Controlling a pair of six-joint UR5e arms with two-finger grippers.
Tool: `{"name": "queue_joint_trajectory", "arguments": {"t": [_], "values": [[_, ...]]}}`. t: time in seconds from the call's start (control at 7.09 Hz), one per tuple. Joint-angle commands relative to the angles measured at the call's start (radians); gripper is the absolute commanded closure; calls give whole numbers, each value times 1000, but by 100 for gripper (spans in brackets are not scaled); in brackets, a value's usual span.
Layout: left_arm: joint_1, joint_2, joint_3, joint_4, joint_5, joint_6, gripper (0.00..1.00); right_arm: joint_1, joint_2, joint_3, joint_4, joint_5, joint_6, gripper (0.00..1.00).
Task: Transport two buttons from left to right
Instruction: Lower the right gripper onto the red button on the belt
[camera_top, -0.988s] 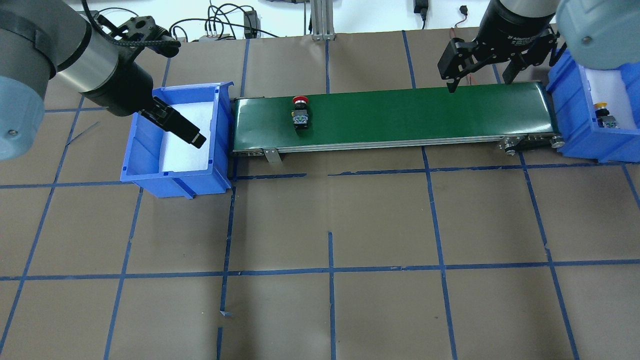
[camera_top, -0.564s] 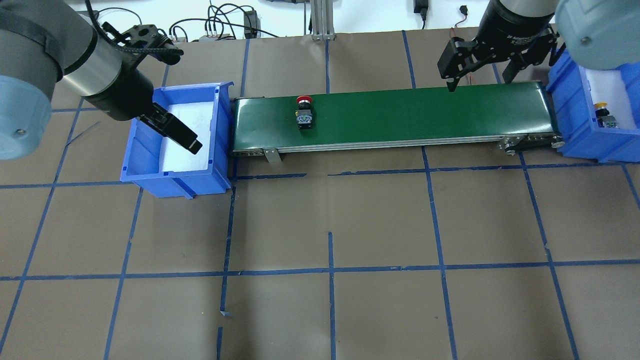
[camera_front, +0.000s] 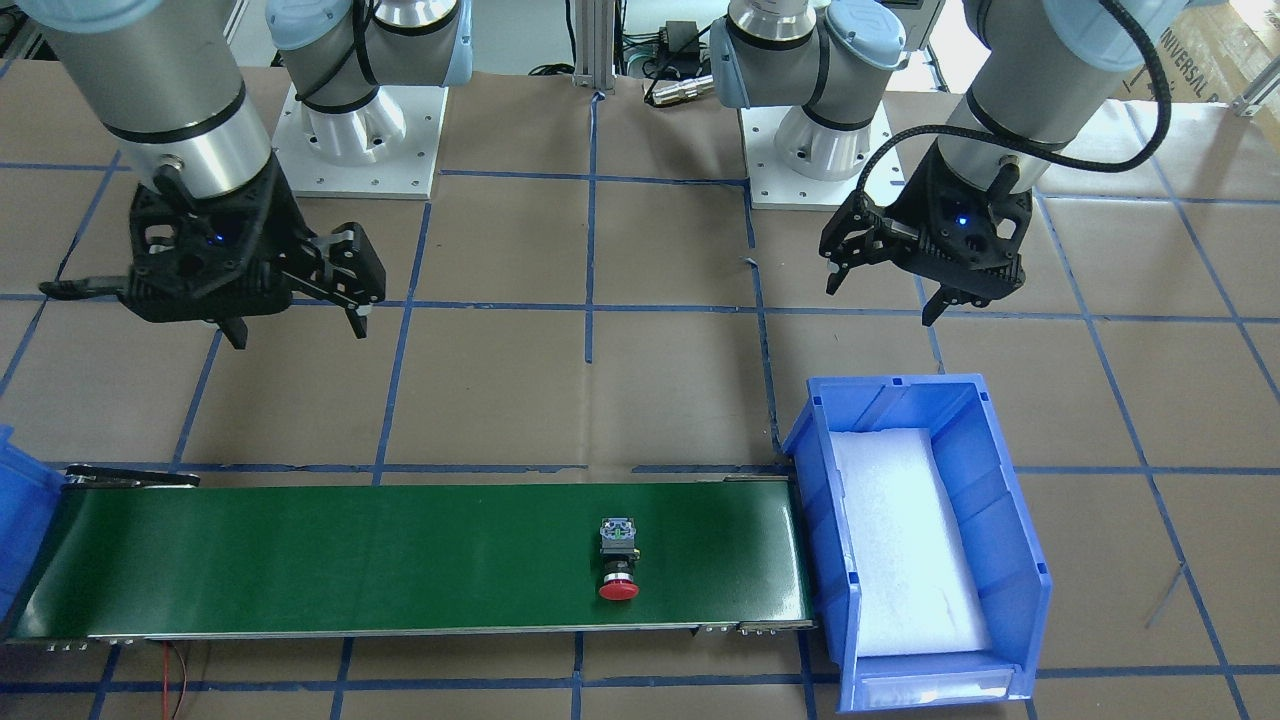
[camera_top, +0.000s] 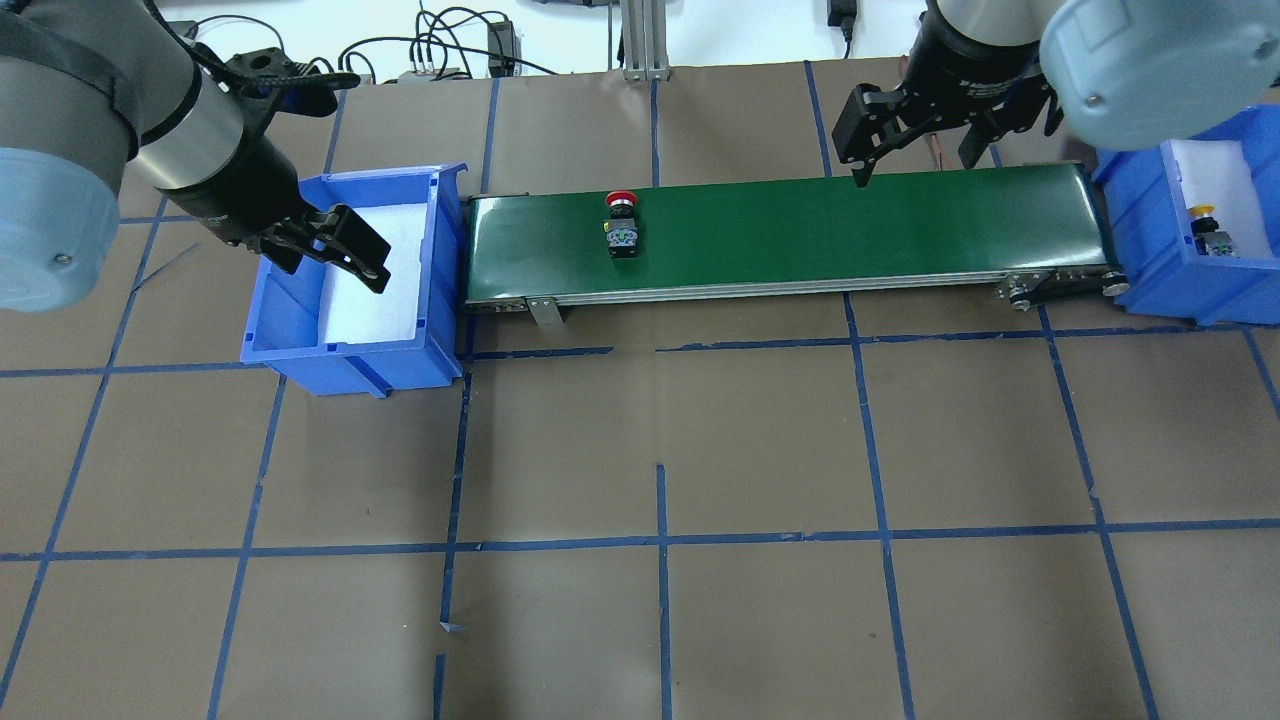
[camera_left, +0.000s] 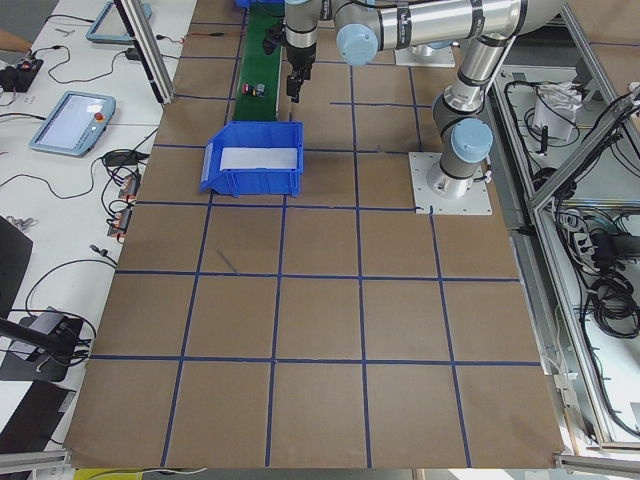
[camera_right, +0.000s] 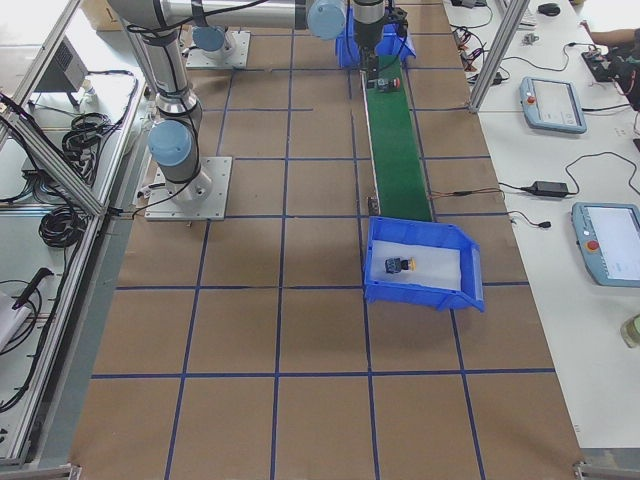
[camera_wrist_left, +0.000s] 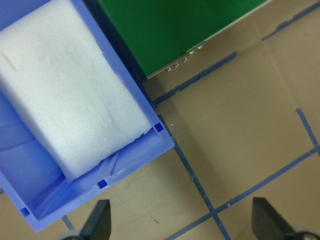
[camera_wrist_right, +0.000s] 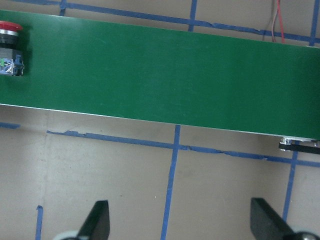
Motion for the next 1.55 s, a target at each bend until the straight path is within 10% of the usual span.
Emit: {"name": "queue_joint_trajectory", "arguments": {"t": [0.0, 1.41], "values": [[0, 2, 0, 10, 12, -147, 0, 71, 90, -4, -89, 4, 22, 0], [-69, 9, 0, 7, 125, -314, 0, 223, 440, -99, -344, 30, 459, 1]]}}
